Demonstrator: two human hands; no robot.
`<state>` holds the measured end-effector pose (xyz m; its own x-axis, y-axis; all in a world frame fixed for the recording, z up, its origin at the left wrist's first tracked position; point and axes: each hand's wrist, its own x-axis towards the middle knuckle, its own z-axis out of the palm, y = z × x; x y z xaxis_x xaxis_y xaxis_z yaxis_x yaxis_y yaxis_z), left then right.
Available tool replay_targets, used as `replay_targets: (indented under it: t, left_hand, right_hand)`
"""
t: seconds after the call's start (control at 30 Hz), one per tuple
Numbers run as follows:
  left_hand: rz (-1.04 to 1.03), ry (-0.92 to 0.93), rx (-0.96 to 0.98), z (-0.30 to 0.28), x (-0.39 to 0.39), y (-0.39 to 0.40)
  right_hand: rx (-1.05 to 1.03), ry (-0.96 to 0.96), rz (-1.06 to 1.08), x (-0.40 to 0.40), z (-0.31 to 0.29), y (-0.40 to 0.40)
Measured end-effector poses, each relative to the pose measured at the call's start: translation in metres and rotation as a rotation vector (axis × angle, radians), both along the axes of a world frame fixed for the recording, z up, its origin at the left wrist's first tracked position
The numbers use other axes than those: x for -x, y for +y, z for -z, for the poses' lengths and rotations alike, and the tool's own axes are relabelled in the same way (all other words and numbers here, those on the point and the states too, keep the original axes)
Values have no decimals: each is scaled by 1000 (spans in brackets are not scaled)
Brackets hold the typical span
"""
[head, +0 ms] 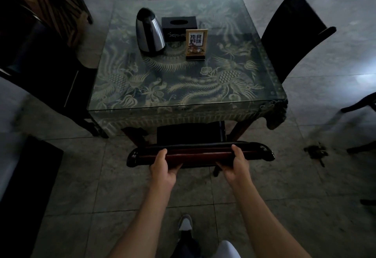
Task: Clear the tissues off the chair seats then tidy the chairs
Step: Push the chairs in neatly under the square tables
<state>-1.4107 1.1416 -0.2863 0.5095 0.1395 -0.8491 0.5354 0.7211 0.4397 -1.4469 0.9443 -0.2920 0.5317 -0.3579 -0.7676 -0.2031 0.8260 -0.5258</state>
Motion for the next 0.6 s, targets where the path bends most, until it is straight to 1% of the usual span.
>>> replay_targets:
  t: [0.27, 0.5, 0.6]
  left_hand:
    - [12, -6, 6, -2, 2, 0]
    - [8, -21, 8, -6, 3, -1]
    - [5, -19, 14, -11, 3, -2]
  right_hand:
    - [15, 22, -8, 1, -3, 1]
    - [-11, 3, -17, 1, 0, -2]
    - [-6, 28, -35, 2, 1, -4]
